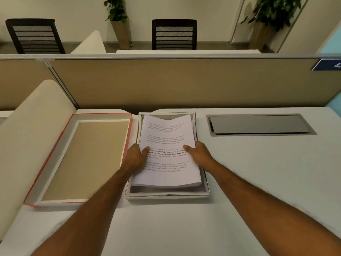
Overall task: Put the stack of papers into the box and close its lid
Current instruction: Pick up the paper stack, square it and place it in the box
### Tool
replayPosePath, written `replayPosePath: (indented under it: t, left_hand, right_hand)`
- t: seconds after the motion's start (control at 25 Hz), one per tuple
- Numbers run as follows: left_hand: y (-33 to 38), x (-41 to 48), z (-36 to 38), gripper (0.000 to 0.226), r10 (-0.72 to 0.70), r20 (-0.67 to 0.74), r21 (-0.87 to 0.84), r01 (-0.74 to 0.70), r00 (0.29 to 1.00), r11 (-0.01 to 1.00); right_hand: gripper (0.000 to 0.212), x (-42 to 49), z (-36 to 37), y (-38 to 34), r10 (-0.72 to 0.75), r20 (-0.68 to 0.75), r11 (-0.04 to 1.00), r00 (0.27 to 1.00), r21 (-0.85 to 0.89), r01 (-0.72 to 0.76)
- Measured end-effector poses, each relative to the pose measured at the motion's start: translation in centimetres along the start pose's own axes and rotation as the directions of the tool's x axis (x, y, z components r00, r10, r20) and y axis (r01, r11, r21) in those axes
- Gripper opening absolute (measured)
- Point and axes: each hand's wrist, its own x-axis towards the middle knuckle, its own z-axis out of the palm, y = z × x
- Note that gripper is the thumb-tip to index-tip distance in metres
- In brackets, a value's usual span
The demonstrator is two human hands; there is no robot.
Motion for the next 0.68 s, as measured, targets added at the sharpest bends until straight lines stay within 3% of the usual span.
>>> replayPosePath:
  t: [0.24,0.44,0.68]
  left_hand:
    - [-0.5,1.8,1.0,0.029,-0.058,0.073,0.009,0.057,0.996,0.998]
    - [-0.1,1.6,1.7,0.025,-0.093,0.043,0.047,0.091,0.995,0.995]
    - [0.9,0.5,2.3,0.042,-0.171,0.047,0.051,0.168,0.984,0.984]
  right_hand:
    - [0.044,1.9,0.6,0.3,0.041,0.001,0.995,0.999,-0.091,-0.041]
    - [0.045,2.2,1.2,0.5,0.041,0.021,0.979,0.999,-0.203,-0.036]
    - [0.045,1.8,1.2,0.2,0.108,0.113,0.97,0.988,-0.23,-0.079]
